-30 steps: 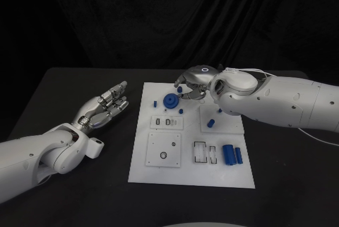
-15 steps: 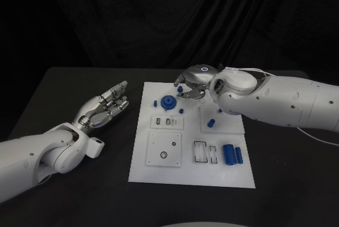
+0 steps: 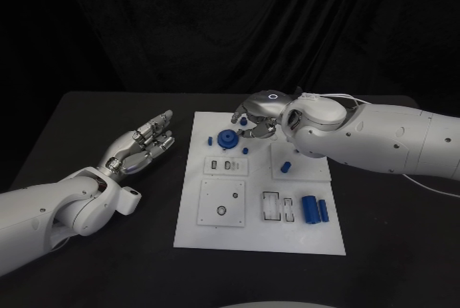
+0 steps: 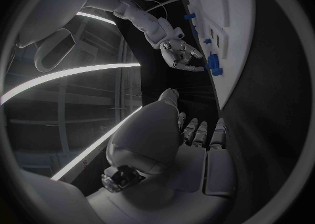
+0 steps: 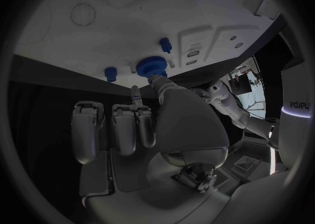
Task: Assemble the parts on the task board
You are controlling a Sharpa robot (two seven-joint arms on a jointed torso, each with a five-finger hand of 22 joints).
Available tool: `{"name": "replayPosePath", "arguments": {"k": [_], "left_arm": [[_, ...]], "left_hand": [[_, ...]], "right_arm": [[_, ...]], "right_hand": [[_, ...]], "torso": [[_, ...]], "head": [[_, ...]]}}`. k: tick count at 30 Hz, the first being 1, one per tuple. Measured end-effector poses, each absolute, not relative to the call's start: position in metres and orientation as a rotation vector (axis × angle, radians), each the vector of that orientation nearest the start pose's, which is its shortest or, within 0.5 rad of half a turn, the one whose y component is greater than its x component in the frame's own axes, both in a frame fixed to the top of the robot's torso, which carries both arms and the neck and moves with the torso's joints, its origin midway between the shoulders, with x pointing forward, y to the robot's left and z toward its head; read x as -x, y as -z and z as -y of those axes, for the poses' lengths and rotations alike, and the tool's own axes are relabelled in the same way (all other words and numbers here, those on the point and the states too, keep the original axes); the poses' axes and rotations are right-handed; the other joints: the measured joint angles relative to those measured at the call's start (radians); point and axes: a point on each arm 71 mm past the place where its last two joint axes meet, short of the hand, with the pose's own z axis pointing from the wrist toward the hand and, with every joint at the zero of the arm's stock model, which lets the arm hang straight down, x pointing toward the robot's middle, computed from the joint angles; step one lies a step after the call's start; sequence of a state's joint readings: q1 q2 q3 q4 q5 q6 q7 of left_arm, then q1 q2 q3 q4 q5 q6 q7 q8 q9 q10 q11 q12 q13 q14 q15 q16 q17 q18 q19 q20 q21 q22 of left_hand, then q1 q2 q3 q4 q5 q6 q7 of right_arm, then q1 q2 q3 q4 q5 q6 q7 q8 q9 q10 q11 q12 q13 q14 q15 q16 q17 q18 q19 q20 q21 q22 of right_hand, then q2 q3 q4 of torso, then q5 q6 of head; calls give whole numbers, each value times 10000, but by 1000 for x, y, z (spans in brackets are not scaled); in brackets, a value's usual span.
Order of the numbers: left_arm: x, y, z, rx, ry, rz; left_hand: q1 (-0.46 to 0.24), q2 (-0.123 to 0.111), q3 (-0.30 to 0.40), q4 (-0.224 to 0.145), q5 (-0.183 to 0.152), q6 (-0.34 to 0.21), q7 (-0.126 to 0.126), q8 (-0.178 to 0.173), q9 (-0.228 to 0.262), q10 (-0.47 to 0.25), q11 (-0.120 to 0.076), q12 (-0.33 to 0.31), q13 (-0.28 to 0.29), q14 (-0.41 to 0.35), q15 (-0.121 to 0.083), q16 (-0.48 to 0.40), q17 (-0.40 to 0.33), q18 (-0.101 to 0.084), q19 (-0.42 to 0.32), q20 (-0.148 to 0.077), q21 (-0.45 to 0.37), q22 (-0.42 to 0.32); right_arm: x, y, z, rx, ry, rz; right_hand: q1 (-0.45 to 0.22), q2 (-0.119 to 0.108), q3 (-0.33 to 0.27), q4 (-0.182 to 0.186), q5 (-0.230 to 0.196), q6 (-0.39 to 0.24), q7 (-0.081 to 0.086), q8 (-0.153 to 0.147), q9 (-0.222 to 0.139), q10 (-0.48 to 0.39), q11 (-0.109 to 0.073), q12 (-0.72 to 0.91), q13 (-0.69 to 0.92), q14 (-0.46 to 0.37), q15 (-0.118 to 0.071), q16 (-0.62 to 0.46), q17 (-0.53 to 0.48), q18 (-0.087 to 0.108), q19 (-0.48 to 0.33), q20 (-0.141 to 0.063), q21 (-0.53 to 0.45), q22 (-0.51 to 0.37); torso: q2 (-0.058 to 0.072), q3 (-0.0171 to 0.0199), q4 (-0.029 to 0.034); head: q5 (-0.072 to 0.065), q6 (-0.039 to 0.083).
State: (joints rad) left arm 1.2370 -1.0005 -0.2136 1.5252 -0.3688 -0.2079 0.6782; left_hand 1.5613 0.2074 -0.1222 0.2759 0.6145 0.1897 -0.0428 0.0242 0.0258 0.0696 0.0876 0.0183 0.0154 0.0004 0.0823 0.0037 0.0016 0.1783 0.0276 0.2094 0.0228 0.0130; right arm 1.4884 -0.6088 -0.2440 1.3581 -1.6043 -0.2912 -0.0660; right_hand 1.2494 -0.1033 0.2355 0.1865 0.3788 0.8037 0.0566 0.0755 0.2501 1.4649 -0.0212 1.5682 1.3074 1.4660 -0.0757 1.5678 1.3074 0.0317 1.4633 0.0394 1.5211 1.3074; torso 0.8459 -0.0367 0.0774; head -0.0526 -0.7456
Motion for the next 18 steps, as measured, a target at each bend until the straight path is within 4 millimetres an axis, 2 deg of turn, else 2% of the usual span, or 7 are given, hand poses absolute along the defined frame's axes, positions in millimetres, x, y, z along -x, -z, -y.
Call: {"name": "replayPosePath", "arguments": {"k": [10, 18], "left_arm": [[-457, 198, -271, 5650, 15235, -14417], [-458, 198, -270, 5637, 15254, -14433]], "left_hand": [[0, 0, 0, 0, 0, 0, 0, 0, 0, 0, 0, 0, 0, 0, 0, 0, -4, 1, 0, 0, 0, 0], [0, 0, 0, 0, 0, 0, 0, 0, 0, 0, 0, 0, 0, 0, 0, 0, -8, 0, 0, 0, 0, 0]], "right_arm": [[-530, 121, 116, 6013, -5293, -15261], [-529, 127, 109, 6208, -5327, -15577]], "right_hand": [[-89, -88, -108, 51, 0, -39, -38, -40, -52, 0, 0, 0, 0, 0, 0, 0, 0, 1, 0, 0, 1, 0], [-162, -248, -314, 257, 0, -329, -37, -80, -155, 0, 0, 0, 0, 0, 0, 0, 0, 0, 0, 0, 0, -1]], "torso": [[-7, 6, -13], [-7, -5, 10]], "head": [[-9, 9], [-41, 0]]}}
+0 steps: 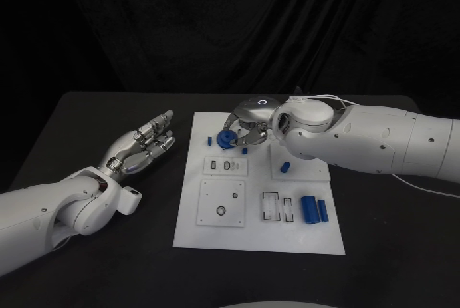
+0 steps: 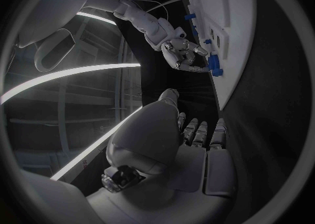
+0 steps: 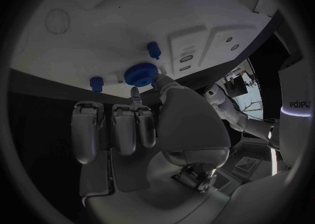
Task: Assemble the parts on the task board
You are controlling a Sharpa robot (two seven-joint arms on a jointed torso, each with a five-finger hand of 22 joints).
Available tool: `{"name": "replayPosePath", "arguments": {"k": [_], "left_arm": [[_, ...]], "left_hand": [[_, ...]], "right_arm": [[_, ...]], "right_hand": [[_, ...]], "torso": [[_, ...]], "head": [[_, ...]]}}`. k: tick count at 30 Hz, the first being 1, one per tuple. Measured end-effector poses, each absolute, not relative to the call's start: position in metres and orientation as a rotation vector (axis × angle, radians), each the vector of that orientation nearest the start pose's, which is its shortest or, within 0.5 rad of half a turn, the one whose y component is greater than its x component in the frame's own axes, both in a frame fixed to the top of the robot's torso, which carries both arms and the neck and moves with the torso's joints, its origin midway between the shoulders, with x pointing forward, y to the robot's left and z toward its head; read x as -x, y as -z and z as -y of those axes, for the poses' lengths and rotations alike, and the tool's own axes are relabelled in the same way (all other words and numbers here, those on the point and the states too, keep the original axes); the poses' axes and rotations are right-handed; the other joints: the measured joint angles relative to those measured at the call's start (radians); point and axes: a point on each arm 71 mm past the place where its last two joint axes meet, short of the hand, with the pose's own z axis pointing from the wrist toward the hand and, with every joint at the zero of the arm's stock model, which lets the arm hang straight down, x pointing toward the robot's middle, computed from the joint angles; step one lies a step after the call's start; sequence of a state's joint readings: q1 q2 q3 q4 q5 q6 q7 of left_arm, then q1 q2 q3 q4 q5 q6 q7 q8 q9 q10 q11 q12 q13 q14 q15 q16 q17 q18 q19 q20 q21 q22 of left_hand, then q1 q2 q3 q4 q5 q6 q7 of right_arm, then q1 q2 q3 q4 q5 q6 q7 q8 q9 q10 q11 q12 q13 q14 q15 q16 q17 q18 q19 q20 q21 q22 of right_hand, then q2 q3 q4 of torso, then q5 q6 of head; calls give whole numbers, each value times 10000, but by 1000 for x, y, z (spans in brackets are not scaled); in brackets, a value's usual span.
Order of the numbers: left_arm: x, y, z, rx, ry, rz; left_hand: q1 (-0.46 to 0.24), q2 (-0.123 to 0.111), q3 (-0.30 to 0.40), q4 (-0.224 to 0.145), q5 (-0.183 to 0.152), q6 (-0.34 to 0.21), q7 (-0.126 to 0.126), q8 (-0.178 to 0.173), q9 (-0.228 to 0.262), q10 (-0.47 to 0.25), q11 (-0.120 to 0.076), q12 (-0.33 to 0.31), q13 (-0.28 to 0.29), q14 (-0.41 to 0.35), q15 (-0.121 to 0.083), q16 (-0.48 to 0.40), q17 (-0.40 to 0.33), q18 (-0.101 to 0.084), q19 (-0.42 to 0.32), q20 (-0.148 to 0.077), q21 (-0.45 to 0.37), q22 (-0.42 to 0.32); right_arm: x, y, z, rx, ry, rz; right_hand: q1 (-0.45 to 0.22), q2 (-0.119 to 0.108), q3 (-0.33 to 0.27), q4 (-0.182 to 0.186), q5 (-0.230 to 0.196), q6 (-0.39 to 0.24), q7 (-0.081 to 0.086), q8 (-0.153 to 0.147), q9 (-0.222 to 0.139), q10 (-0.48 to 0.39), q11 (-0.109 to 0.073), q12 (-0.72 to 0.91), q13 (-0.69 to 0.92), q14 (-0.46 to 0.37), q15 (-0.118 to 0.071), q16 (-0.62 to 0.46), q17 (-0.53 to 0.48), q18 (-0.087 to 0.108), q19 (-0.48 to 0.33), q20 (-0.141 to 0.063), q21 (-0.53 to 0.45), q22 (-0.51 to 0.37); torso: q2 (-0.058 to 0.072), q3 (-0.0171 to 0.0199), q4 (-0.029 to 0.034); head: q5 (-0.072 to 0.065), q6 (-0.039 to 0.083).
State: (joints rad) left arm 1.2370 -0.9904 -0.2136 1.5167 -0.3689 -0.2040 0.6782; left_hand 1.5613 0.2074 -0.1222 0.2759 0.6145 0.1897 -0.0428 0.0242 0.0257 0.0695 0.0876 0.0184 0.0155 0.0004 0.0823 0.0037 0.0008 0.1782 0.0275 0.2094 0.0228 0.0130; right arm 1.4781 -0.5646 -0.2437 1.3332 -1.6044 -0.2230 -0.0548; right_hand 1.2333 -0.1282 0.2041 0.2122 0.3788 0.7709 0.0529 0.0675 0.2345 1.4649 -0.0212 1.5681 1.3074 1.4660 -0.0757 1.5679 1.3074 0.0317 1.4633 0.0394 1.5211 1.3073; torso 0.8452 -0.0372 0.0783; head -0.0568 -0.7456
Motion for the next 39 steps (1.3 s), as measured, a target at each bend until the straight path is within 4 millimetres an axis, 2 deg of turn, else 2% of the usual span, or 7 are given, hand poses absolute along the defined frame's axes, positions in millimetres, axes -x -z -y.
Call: {"name": "replayPosePath", "arguments": {"k": [7, 14, 16, 24, 27, 33, 39], "left_arm": [[-458, 198, -270, 5635, 15261, -14441], [-459, 198, -269, 5626, 15289, -14457], [-459, 198, -269, 5625, 15292, -14459], [-459, 199, -269, 5619, 15315, -14474], [-459, 199, -269, 5618, 15324, -14479], [-459, 199, -269, 5616, 15337, -14486], [-459, 199, -268, 5616, 15348, -14493]], "left_hand": [[0, 0, 0, 0, -50, 71, 71, 0, 5, 0, 0, 0, 0, 0, 74, 0, 0, 0, 0, 0, 0, 0], [0, 0, 0, 0, -51, 72, 72, 0, 11, 0, 0, 0, 0, 1, 75, 0, 1, 1, 0, 0, 0, 0], [0, 0, 0, 0, -50, 72, 72, 0, 10, 0, 0, 0, 0, 1, 74, 0, 2, 0, 0, 0, 0, 0], [0, 0, 0, 0, -51, 72, 72, 0, 10, 0, 0, 0, 0, 1, 74, 0, 4, 0, 0, 0, 0, 0], [0, 0, 0, 0, -51, 72, 72, 0, 10, 0, 0, 0, 0, 1, 74, 0, 5, 0, 0, 0, 0, 0], [0, 0, 0, 0, -51, 35, 109, 0, 9, 0, 0, 0, 0, 1, 74, 0, 7, 1, 0, 0, 0, 0], [0, 0, 0, 0, -51, 35, 109, 0, 9, 0, 0, 0, 0, 1, 74, 0, 7, -1, 0, 0, 0, 0]], "right_arm": [[-529, 130, 106, 6259, -5323, -15690], [-529, 132, 103, 6268, -5349, -15682], [-529, 132, 102, 6275, -5360, -15679], [-530, 132, 101, 6260, -5369, -15650], [-531, 131, 101, 6218, -5350, -15607], [-531, 130, 100, 6205, -5376, -15545], [-531, 130, 100, 6206, -5382, -15537]], "right_hand": [[78, -184, -166, 167, 0, -464, 35, 0, -153, 0, 0, 0, 0, 0, 0, 0, 0, -1, 0, 0, -200, 8], [125, -219, -166, 166, 0, -463, 36, 0, -172, 0, 0, 0, 0, 0, 0, 0, 0, -1, 0, 0, -200, 7], [223, -137, -166, 166, 0, -456, 28, 11, -172, 0, 0, 0, 0, 0, 0, 0, 0, -1, 0, 0, -200, 7], [749, 147, 103, -185, 0, 443, 37, 477, 69, 0, 0, 0, -1, 0, 0, 0, 0, -1, 0, 0, -200, 6], [965, 230, 180, -430, -2, 1001, 60, 765, 286, 0, 0, 0, -1, 0, 0, 0, 0, -1, 0, 0, -200, 5], [1032, 245, 223, -555, -13, 1259, 139, 1001, 351, 0, 0, 0, 6, 0, 0, 0, 0, 0, 0, 0, -200, 5], [1055, 276, 223, -555, -48, 1309, 175, 1040, 351, 0, 0, 0, 7, 0, 0, 0, 0, -1, 0, 0, -260, 4]], "torso": [[3, -4, -3], [5, -4, -5], [5, -3, -3], [5, 6, -10], [5, 8, -13], [5, 8, -16], [5, 8, -16]], "head": [[29, -1], [27, -14], [17, -22], [28, -43], [35, -44], [44, -49], [51, -66]]}}
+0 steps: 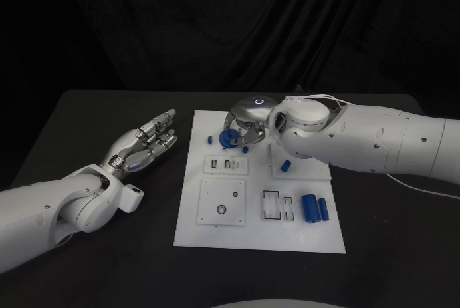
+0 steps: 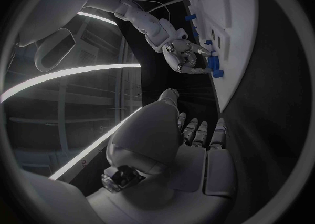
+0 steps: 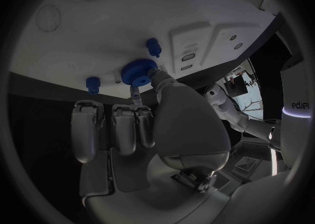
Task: Assemble the parts on the task board
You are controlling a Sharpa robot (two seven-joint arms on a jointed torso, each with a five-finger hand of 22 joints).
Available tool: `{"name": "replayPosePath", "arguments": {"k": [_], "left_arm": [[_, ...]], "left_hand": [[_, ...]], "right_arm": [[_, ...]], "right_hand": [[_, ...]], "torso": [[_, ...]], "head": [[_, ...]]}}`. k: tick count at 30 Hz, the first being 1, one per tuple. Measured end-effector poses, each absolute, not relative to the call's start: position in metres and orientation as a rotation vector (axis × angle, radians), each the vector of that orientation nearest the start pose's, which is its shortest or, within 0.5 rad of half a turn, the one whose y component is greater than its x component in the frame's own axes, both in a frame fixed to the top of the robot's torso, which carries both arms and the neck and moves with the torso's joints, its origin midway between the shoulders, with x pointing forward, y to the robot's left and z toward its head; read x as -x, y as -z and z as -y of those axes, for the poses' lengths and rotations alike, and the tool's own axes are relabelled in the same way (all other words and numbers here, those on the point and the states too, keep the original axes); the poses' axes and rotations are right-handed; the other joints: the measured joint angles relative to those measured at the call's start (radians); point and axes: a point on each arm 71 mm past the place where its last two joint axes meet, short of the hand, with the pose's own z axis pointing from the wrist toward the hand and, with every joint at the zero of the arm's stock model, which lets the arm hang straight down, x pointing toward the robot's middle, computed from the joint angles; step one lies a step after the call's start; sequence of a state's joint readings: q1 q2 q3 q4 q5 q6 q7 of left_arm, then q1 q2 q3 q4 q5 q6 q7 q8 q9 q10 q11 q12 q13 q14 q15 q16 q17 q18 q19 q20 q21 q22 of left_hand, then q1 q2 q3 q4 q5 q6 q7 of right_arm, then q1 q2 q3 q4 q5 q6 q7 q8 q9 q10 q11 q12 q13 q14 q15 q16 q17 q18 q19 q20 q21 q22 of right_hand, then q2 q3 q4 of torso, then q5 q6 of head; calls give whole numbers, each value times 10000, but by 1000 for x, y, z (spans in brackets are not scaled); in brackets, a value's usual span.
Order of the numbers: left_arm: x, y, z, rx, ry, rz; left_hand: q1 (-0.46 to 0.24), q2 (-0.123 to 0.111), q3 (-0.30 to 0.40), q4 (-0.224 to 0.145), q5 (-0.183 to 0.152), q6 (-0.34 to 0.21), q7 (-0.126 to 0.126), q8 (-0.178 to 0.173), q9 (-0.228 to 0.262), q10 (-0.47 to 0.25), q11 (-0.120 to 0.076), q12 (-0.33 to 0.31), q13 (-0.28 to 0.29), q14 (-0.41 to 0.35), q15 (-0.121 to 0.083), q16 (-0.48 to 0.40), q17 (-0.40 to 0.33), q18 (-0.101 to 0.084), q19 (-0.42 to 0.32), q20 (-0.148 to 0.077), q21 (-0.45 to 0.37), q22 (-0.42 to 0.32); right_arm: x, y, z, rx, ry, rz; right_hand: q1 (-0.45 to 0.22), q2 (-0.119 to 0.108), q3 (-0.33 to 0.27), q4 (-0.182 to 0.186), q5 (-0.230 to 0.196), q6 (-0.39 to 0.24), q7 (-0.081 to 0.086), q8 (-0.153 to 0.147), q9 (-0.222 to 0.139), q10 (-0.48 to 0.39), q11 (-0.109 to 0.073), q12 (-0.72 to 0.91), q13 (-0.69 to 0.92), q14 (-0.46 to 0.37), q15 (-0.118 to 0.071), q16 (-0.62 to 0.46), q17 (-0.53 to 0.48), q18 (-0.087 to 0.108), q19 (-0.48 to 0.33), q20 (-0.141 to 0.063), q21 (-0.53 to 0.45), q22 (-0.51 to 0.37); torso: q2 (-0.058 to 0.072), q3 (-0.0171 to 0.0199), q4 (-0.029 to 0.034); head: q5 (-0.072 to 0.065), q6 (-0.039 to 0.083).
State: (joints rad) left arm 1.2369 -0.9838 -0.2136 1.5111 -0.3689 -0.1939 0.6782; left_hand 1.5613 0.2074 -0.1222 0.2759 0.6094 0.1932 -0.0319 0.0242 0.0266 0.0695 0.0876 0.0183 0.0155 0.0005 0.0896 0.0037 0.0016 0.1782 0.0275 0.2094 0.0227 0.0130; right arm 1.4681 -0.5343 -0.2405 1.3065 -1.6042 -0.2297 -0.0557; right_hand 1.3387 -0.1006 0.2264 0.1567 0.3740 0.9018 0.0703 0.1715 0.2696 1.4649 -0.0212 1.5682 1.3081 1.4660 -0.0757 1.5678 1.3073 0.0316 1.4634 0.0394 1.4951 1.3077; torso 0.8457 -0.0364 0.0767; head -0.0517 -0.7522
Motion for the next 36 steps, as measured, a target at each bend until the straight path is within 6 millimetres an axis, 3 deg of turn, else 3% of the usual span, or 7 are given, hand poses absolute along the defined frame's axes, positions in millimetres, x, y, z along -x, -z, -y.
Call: {"name": "replayPosePath", "arguments": {"k": [8, 18, 36], "left_arm": [[-459, 199, -268, 5615, 15360, -14500], [-459, 199, -268, 5611, 15376, -14507], [-459, 199, -268, 5612, 15391, -14519]], "left_hand": [[0, 0, 0, 0, 0, 0, 0, 0, -1, 0, 0, 0, 0, 0, 0, 0, 1, 0, 37, 37, 0, 0], [0, 0, 0, 0, 0, 0, 0, 0, -1, 0, 0, 0, 0, 0, -1, 0, -5, 0, 1, 73, 0, 0], [0, 0, 29, 29, -38, 0, 0, 0, -2, 0, 0, 0, 0, 0, -1, 0, -6, 0, 1, 73, 0, 0]], "right_arm": [[-531, 130, 99, 6222, -5411, -15531], [-530, 130, 98, 6372, -5755, -15199], [-524, 116, 94, 6412, -6956, -13552]], "right_hand": [[74, 160, 72, -331, -21, 163, 162, 66, -11, 0, 0, 0, -1, 0, 0, 0, 0, 1, 0, 0, -56, -1], [152, 233, 37, -512, 13, 211, 210, 67, -35, 0, 0, 0, -2, 0, 0, 0, 0, 1, 0, 0, -2, -2], [154, 230, -18, -505, -1, 284, 283, 75, -34, 0, 0, 0, -4, 0, 0, 0, 0, 1, 0, 0, 76, -3]], "torso": [[0, 0, 1], [4, -1, 0], [2, 0, -1]], "head": [[6, -15], [6, -3], [65, 27]]}}
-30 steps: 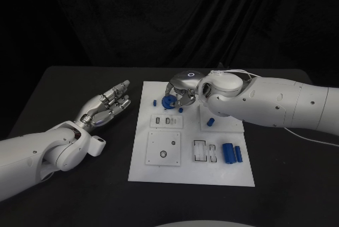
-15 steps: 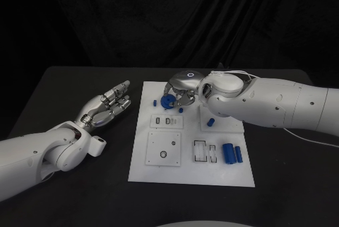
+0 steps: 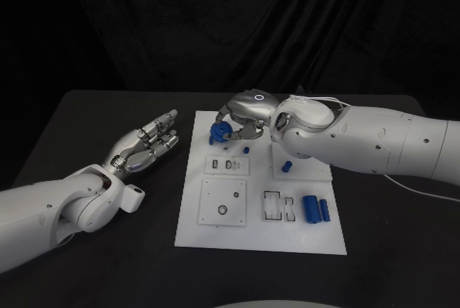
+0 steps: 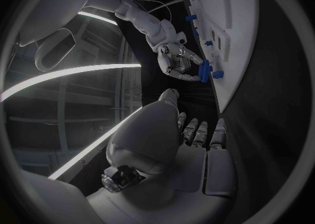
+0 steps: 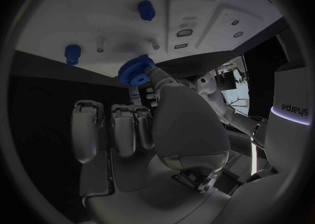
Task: Assemble the parts on the task board
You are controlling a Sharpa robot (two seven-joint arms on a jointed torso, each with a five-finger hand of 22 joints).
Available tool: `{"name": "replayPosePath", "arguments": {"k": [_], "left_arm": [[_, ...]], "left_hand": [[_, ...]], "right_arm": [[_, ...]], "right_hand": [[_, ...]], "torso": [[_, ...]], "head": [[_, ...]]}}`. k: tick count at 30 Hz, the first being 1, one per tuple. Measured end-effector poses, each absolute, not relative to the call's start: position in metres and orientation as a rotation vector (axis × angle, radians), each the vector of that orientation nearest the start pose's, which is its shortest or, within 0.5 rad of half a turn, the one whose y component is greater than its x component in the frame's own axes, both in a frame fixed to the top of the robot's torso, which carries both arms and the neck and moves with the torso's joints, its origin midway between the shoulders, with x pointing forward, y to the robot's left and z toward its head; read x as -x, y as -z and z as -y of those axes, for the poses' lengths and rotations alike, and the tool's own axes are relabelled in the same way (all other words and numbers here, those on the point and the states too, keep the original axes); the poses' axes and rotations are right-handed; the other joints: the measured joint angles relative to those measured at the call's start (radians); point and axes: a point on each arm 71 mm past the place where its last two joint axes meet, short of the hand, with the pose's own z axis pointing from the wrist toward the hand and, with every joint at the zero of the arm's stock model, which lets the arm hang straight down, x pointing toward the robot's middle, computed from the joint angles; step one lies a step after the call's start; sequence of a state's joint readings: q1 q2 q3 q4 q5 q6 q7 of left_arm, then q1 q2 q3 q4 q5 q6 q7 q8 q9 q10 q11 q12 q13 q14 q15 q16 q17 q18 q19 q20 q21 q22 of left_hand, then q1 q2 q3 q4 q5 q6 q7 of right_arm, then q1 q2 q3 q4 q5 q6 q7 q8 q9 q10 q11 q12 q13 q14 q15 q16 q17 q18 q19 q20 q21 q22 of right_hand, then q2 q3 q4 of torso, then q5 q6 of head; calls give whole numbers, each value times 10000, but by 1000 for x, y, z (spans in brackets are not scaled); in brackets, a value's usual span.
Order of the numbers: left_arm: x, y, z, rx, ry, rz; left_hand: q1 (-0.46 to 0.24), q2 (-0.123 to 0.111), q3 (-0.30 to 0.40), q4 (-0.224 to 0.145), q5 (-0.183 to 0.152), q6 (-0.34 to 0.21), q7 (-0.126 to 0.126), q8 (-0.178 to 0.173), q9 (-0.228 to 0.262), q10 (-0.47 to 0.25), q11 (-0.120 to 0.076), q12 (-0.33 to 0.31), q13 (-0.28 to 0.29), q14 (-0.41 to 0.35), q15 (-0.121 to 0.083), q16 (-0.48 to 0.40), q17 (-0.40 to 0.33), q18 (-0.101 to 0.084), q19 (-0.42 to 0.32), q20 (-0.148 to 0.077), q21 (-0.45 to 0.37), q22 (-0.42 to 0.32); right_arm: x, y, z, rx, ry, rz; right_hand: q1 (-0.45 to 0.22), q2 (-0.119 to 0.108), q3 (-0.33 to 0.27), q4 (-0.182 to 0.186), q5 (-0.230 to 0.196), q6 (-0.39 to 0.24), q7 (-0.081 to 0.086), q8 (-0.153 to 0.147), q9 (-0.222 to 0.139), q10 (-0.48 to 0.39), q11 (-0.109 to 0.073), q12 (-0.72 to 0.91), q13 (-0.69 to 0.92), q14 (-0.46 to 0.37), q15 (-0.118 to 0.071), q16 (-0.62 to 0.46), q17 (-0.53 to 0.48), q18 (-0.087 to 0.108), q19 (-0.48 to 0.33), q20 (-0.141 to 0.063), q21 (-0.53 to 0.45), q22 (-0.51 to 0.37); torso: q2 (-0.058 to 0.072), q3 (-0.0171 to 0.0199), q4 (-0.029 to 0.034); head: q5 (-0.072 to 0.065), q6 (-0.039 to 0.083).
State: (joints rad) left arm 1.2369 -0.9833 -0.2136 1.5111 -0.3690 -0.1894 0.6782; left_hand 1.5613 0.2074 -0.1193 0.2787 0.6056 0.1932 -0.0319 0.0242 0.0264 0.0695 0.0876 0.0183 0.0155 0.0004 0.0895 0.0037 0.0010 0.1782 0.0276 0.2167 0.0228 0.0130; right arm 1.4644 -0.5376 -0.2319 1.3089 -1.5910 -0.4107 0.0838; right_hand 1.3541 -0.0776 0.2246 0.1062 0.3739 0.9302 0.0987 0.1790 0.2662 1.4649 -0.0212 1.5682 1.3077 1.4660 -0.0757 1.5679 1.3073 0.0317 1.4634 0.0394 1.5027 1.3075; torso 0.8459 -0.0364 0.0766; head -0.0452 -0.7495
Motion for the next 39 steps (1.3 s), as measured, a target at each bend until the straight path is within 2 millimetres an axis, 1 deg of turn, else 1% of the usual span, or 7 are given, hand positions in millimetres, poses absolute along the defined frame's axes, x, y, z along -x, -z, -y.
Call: {"name": "replayPosePath", "arguments": {"k": [4, 17, 25, 26, 33, 39], "left_arm": [[-459, 199, -269, 5616, 15384, -14519], [-459, 199, -270, 5626, 15372, -14521], [-459, 199, -270, 5625, 15380, -14529], [-459, 199, -270, 5625, 15380, -14529], [-459, 199, -270, 5626, 15381, -14532], [-459, 199, -270, 5625, 15384, -14534]], "left_hand": [[0, 0, 0, 0, 0, 0, 0, 0, 0, 0, 0, 0, 0, 0, 0, 0, 1, 0, 0, 0, 0, 0], [0, 0, 0, 0, 0, 0, 0, 0, -1, 0, 0, 0, 0, 0, 0, 0, 4, 0, 0, 0, 0, 0], [-12, 12, 0, 0, 0, 0, 0, 0, -1, 0, 0, 0, 0, 0, 0, 0, 6, 0, 0, 0, 0, 0], [-40, 40, 0, 0, 0, 0, 0, 0, -1, 0, 0, 0, 0, 0, -1, 0, 6, 0, 0, 0, 0, 0], [-40, 39, 0, 0, 0, 0, 0, 0, -1, 0, 0, 0, 0, 0, -1, 0, 7, 0, 0, -1, 0, 0], [-39, 39, 0, 0, 0, 0, 0, 0, -1, 0, 0, 0, 0, 0, -1, 0, 8, 0, 0, -1, 0, 0]], "right_arm": [[-524, 114, 97, 6289, -7030, -13386], [-529, 114, 120, 5883, -6658, -13595], [-533, 116, 130, 5698, -6330, -13930], [-533, 117, 131, 5681, -6294, -13968], [-536, 119, 137, 5583, -6029, -14285], [-537, 121, 138, 5550, -5855, -14578]], "right_hand": [[11, -13, -2, 0, -1, 16, 16, 1, 0, 0, 0, 0, -1, 0, 0, 0, 0, 0, 0, 0, 0, -1], [1, -7, -29, -5, -20, 31, 31, 7, 0, 0, 0, 0, -2, 0, 0, 0, 0, 0, 0, 0, 0, -1], [-74, 12, -41, -16, 8, 30, 30, 12, 0, 0, 0, 0, -2, 0, 0, 0, 0, -1, 0, 0, 0, -2], [-74, 13, -41, -16, 8, 30, 30, 13, 0, 0, 0, 0, -2, 0, 0, 0, 0, 0, 0, 0, 0, -2], [-100, -14, -43, -18, 8, 29, 29, 20, 0, 0, 0, 0, -3, 0, 0, 0, 0, -1, 0, 0, 0, 6], [-100, -14, -82, -2, 6, 28, 28, 21, 0, 0, 0, 0, -3, 0, 0, 0, 0, -1, 0, 0, 0, 6]], "torso": [[-2, 0, 3], [-4, -1, 8], [-9, 0, -8], [-11, 0, -12], [-11, 7, -21], [-8, 10, -18]], "head": [[6, 0], [-9, -11], [18, -30], [24, -36], [46, -50], [24, -45]]}}
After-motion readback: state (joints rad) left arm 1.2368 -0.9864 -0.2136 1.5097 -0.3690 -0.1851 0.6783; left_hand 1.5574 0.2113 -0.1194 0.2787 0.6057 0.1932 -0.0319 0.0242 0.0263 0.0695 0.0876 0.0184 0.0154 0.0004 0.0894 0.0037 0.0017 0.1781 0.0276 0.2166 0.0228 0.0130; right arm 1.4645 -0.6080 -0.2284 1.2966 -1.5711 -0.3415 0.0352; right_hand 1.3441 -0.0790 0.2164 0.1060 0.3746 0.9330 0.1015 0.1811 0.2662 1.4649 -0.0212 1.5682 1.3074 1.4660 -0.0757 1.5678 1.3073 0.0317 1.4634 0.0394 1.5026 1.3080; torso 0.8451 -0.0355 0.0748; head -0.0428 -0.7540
